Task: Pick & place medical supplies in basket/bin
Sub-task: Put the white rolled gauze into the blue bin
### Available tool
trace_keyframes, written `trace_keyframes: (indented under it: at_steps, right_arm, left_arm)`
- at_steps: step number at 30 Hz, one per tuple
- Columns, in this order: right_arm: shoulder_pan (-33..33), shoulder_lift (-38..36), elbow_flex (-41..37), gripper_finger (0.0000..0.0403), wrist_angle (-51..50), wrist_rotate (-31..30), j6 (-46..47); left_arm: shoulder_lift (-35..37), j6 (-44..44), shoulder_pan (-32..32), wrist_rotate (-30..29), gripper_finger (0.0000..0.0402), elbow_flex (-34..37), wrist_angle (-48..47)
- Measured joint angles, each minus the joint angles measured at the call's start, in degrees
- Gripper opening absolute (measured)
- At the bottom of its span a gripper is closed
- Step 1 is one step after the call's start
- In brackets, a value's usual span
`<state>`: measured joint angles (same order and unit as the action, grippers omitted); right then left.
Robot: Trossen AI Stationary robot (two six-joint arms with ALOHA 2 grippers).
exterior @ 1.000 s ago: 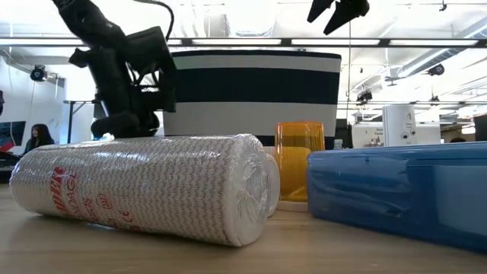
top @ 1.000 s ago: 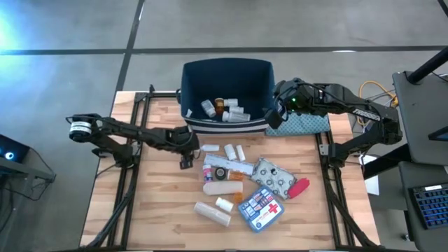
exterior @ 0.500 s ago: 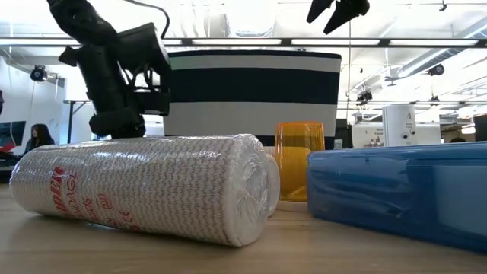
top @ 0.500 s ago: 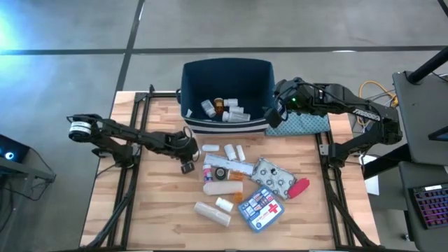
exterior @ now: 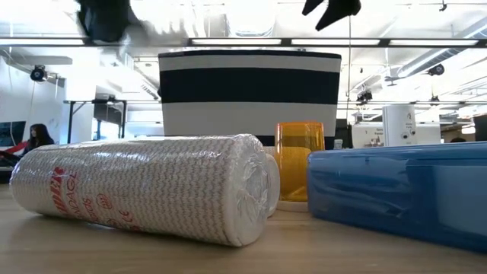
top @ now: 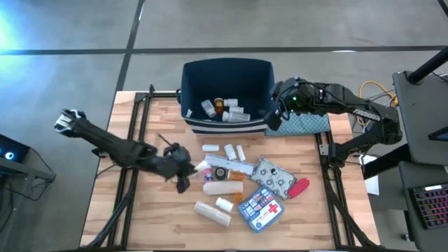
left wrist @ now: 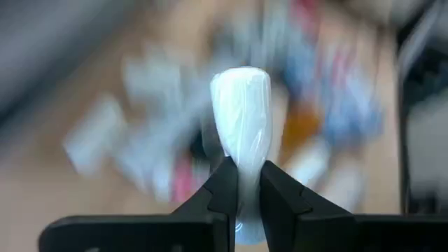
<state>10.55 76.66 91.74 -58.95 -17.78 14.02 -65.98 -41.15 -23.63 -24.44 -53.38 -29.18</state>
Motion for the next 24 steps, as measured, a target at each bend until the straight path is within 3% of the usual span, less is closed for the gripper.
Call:
trace_keyframes:
  at_steps: [3, 6, 8, 10, 13, 16, 24]
  right_arm:
    - [0.0, 0.0, 0.0, 0.0384, 2.3, 1.3, -1.9]
    - [0.0, 0.0, 0.0, 0.0384, 5.5, 1.3, -4.2]
    - [0.0, 0.0, 0.0, 0.0384, 7.6, 1.3, -5.6]
    - [0.0, 0.0, 0.0, 0.0384, 9.0, 1.3, -6.7]
    - [0.0, 0.0, 0.0, 0.0384, 9.0, 1.3, -6.8]
    - [0.0, 0.0, 0.0, 0.0384, 7.2, 1.3, -5.4]
    - [-0.2, 0.0, 0.0, 0.0384, -1.2, 1.4, -1.8]
  left_arm:
    - [1.7, 5.6, -1.1, -19.0, 0.0024, -7.5, 0.1]
    - [1.3, 17.7, 4.1, -28.6, 0.0026, -13.9, 0.8]
    - [0.2, 25.1, 11.1, -28.2, 0.0027, -17.3, 2.2]
    - [-1.7, 29.0, 18.8, -23.7, 0.0028, -20.1, 2.5]
    - [-5.4, 29.7, 30.1, -14.5, 0.0028, -23.2, 2.4]
    - [-10.4, 28.3, 37.2, -7.3, 0.0042, -26.4, -1.5]
    - [-21.9, 27.1, 37.6, -6.1, 0.0175, -43.4, -21.5]
